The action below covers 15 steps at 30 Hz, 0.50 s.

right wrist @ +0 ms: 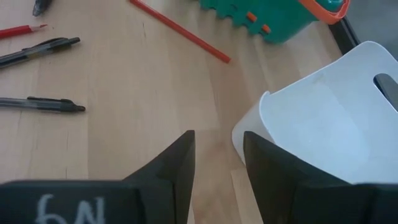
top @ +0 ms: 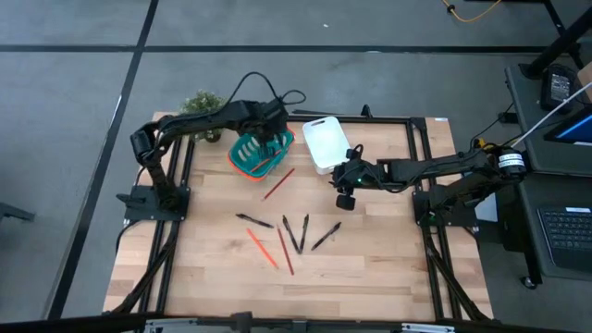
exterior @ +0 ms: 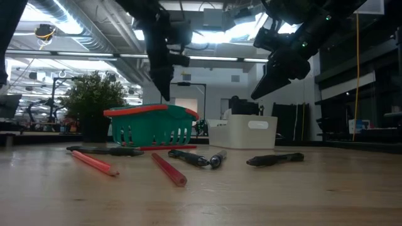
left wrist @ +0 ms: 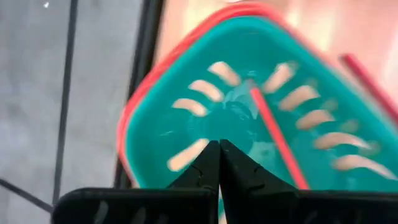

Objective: Sort pens & pencils
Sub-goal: Put the red pencil into the green basket

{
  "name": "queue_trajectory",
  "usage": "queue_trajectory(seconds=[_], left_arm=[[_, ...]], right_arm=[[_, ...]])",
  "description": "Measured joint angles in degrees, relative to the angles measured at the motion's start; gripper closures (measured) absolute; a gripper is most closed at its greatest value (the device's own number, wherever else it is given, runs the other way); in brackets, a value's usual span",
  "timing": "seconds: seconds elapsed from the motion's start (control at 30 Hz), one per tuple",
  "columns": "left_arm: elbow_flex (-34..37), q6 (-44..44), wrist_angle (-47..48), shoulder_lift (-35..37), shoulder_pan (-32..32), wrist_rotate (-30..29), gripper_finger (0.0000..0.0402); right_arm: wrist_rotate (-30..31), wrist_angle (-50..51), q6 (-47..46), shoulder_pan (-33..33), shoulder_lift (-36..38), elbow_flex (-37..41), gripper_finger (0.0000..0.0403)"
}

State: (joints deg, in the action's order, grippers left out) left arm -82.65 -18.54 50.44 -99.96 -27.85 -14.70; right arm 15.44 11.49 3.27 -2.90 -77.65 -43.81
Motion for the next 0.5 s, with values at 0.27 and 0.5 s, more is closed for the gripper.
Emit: queue_trajectory(seconds=[0.27, 0.5], left_arm=[[0.0, 9.7, 8.2, 2.2, 6.8, 3.9, 0.0401], [-0.1, 17.1, 8.4, 2.4, 16.6, 5.4, 0.0401]], right_arm=[[-0.6, 1.5, -0.3, 0.0, 0.0, 0.0, 0.0264], [-0.6, 2.3, -1.5, 0.0, 0.0, 0.0, 0.0264]])
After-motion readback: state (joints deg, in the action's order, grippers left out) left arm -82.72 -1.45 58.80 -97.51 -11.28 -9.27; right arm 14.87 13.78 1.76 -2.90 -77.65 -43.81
